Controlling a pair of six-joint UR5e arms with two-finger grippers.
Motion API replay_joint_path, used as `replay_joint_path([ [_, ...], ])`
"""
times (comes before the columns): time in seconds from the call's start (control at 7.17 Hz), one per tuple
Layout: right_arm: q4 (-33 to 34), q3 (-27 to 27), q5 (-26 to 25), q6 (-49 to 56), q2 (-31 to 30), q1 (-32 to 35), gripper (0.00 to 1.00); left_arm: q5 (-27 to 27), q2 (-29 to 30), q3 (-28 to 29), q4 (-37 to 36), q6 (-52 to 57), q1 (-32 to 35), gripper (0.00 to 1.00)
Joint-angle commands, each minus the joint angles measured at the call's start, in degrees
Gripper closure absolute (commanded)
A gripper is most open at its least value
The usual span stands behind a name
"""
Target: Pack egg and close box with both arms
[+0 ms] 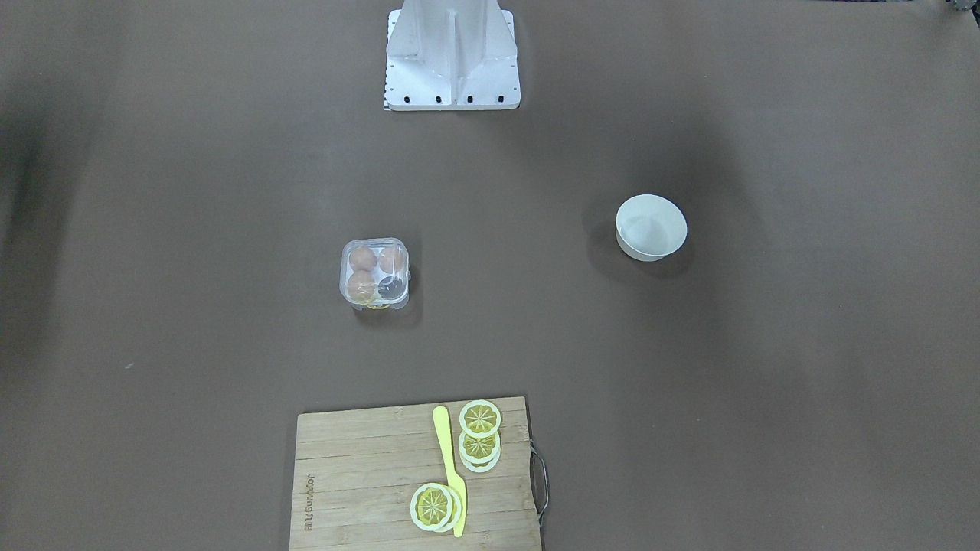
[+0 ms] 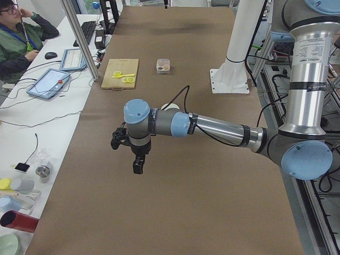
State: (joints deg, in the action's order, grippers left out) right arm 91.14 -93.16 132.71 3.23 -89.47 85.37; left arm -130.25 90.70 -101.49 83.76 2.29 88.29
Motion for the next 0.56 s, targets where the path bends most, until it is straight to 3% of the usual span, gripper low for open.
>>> replay_joint_path([
  [0.0,0.0,0.1,0.0,-0.1,0.0,-0.3,0.0,0.0,0.0,0.0,0.0,-0.1,0.0,0.02],
  [0.42,0.0,0.0,0.0,-0.1,0.0,-0.6,0.0,0.0,0.0,0.0,0.0,0.0,0.0,0.02],
])
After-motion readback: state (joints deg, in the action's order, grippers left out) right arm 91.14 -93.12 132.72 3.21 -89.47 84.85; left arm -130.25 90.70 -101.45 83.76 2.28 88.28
